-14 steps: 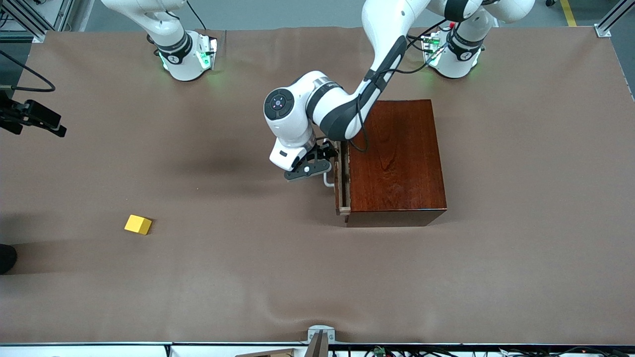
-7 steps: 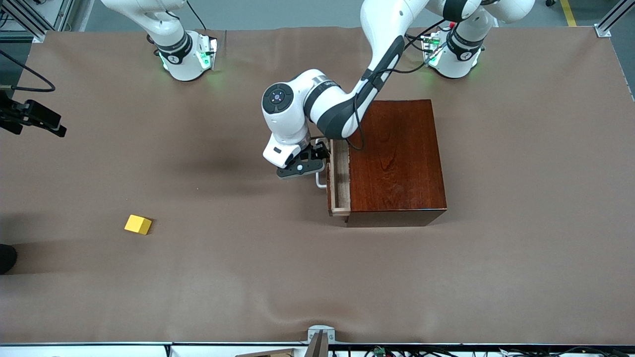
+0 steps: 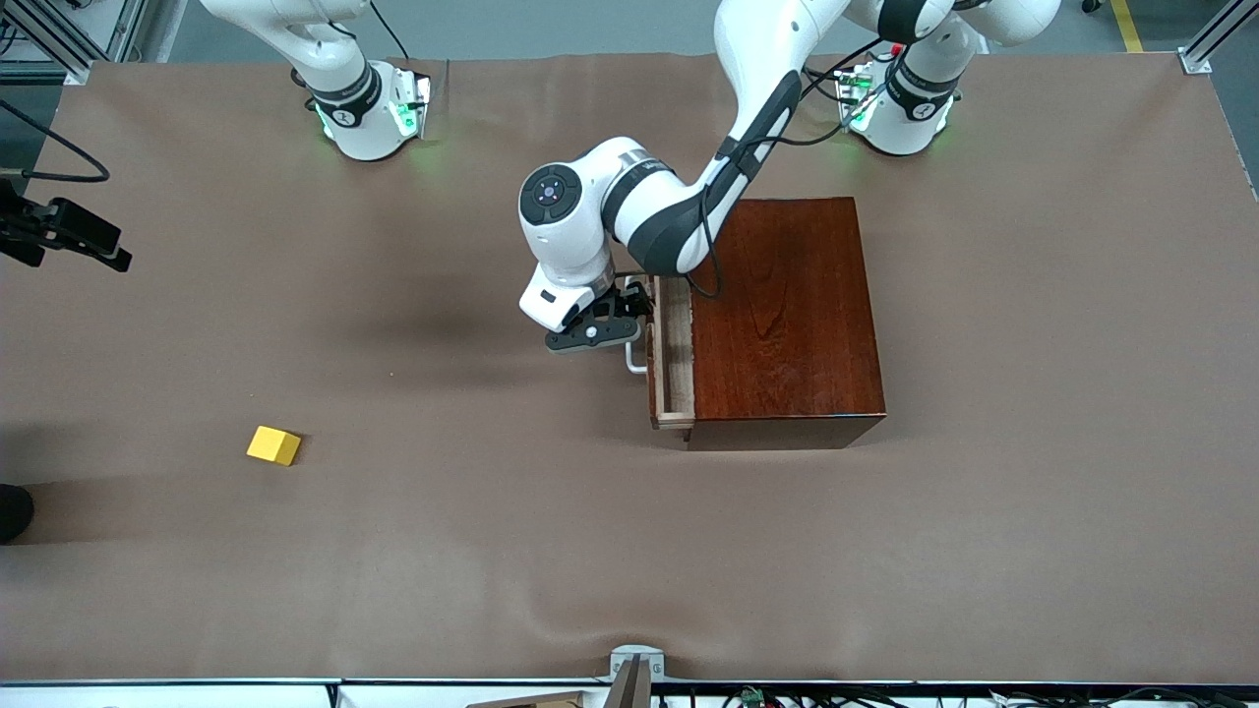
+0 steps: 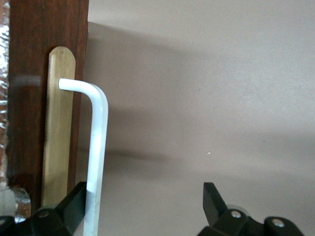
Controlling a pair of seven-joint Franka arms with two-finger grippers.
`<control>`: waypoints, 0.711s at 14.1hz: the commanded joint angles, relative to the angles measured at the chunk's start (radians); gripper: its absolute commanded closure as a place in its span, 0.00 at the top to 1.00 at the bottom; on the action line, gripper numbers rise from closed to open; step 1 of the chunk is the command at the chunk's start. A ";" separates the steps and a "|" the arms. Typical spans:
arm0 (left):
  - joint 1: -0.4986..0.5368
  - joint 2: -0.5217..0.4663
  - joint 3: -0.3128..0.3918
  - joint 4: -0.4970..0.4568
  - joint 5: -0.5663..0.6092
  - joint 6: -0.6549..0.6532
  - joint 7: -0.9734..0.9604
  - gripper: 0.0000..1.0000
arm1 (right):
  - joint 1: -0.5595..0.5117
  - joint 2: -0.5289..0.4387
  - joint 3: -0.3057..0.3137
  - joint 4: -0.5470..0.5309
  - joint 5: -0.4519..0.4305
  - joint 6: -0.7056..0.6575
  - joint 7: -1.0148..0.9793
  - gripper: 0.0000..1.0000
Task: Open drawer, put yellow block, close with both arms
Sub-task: 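Pull the drawer open by its handle with the left gripper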
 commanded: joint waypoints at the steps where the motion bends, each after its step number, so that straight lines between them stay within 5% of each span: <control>1: -0.005 0.025 -0.019 0.027 -0.032 0.116 0.005 1.00 | -0.014 -0.003 0.010 0.011 0.003 -0.011 0.002 1.00; 10: -0.008 0.025 -0.021 0.027 -0.032 0.177 -0.001 1.00 | -0.014 -0.003 0.010 0.011 0.003 -0.011 0.002 1.00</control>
